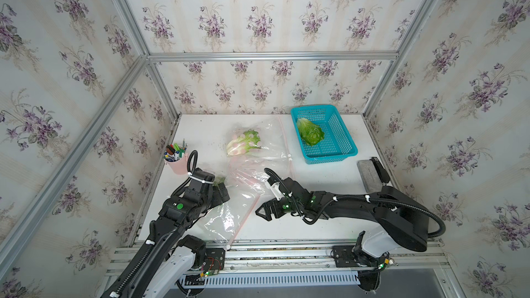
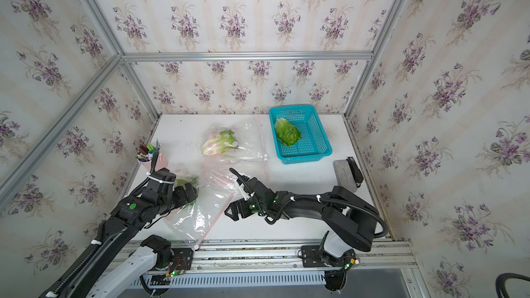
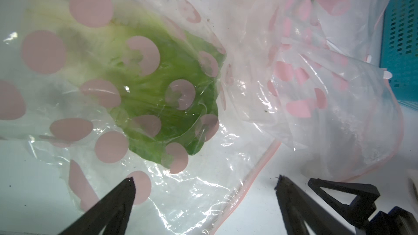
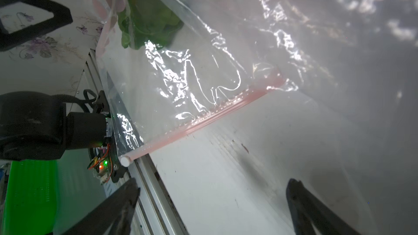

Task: Open the zip-top bag and take out the chinese cabbages
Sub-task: Adjust the zipper food storage bag at the center of the board.

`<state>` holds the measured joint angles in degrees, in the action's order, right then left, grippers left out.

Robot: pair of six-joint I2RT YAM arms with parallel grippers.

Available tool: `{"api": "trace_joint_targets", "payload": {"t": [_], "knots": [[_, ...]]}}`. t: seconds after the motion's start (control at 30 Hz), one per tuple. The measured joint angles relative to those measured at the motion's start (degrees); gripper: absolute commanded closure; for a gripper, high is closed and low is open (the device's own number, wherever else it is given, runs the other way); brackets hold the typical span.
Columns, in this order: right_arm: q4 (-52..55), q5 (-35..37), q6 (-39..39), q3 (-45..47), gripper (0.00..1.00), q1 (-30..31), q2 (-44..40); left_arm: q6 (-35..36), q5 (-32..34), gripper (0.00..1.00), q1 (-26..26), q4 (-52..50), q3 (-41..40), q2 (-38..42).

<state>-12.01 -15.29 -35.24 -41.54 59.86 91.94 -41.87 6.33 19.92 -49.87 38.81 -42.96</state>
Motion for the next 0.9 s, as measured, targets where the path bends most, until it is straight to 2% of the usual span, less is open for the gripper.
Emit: {"api": "trace_joint_targets", "payload": {"t": [0.13,0.33,0.67,0.9], "knots": [[-0.33,0.57,-3.34,-3.69,0.00,0.57,5.92,-0.87,0.76,0.01,0.00,-0.74,-0.70,-0.04],[-5.84,0.90,-6.67,-5.20,0.02,0.83,9.66,-1.92,1.44,0.01,0.00,-0.94,-1.49,-2.58],[-7.63,4.04,-7.63,-3.58,0.07,0.83,9.18,-4.96,-2.29,0.05,0.55,6.12,-6.62,-8.26],[-9.11,7.06,-8.26,-0.46,0.10,0.83,7.06,-9.03,-4.94,0.04,3.37,14.05,-8.52,-12.28]]}}
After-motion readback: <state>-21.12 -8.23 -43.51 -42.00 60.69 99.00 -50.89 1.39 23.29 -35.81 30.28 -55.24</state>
